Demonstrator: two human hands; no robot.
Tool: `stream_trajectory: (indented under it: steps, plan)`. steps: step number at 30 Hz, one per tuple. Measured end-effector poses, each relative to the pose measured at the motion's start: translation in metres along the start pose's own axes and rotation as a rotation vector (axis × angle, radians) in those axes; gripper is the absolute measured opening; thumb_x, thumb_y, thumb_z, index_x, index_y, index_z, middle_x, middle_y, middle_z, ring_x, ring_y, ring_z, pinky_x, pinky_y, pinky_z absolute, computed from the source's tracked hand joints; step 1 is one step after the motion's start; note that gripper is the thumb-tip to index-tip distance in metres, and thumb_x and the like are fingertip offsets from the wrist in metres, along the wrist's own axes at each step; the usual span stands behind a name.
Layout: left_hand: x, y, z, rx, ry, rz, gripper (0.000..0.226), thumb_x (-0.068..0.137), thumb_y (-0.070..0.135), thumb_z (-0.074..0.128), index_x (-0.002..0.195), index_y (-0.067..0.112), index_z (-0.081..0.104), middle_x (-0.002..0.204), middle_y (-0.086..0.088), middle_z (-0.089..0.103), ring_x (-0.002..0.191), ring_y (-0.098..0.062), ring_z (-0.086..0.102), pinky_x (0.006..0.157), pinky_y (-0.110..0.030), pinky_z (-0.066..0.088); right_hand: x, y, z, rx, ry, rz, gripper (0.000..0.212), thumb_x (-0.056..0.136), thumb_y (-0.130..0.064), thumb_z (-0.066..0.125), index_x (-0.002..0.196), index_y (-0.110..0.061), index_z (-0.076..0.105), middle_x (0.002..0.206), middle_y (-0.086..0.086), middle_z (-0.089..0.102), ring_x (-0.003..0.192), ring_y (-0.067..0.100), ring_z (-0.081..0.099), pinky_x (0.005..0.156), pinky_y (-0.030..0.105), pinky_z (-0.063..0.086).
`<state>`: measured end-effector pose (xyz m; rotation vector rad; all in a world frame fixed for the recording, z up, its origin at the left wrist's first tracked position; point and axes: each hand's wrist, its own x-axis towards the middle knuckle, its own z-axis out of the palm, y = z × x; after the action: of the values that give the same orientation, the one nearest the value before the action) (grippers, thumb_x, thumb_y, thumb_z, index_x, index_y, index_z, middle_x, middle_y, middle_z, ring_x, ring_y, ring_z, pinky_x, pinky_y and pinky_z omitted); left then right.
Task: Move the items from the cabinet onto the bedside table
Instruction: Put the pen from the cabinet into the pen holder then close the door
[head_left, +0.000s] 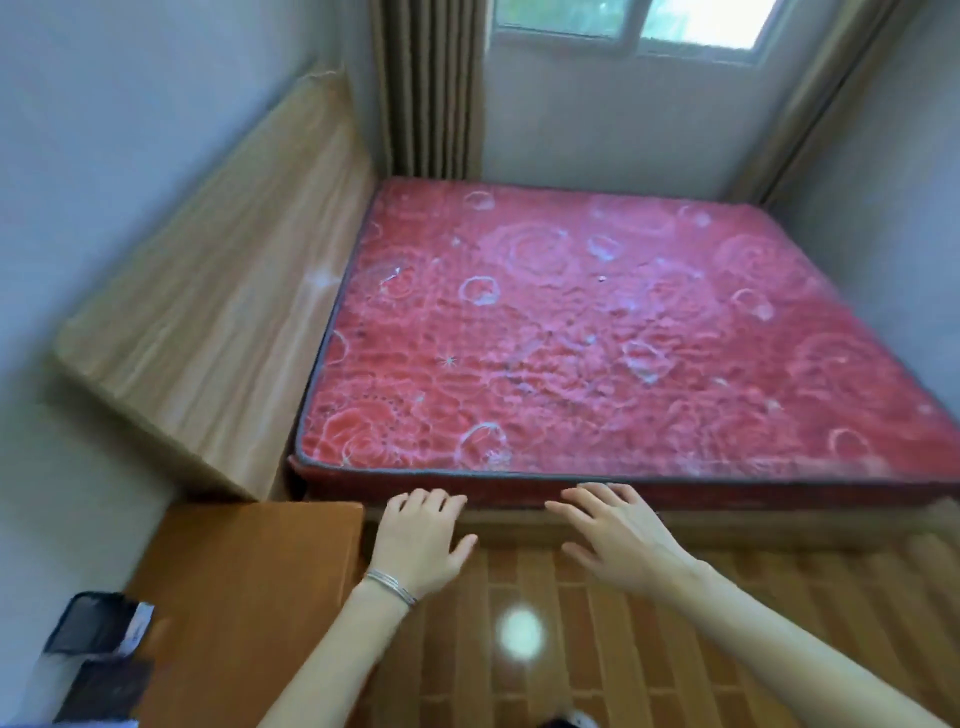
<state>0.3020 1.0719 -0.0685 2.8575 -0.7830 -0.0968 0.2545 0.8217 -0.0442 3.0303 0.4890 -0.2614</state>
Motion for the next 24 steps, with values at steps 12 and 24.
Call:
stream_trajectory:
  steps: [12,24]
  plan:
    - [0.047,0.419,-0.032,0.032,-0.014,0.882,0.048,0.074,0.049,0.043,0.106,0.022,0.066,0.096,0.003,0.068,0.092,-0.022,0.063,0.077,-0.04,0.049,-0.4,0.114,-0.017,0.094,0.097,0.911,0.056,0.093,-0.038,0.043,0.144,-0.029,0.024,0.149,0.003,0.03,0.136,0.02,0.028,0.105,0.038,0.026]
    - [-0.132,0.797,-0.032,-0.143,0.046,1.508,0.048,0.09,0.048,0.042,0.133,0.027,0.045,0.128,0.005,0.055,0.118,-0.018,0.049,0.096,-0.035,0.036,-0.787,0.094,-0.038,-0.001,0.206,1.61,0.049,0.093,-0.042,0.042,0.138,-0.025,0.037,0.142,0.0,0.041,0.129,0.021,0.036,0.104,0.036,0.029]
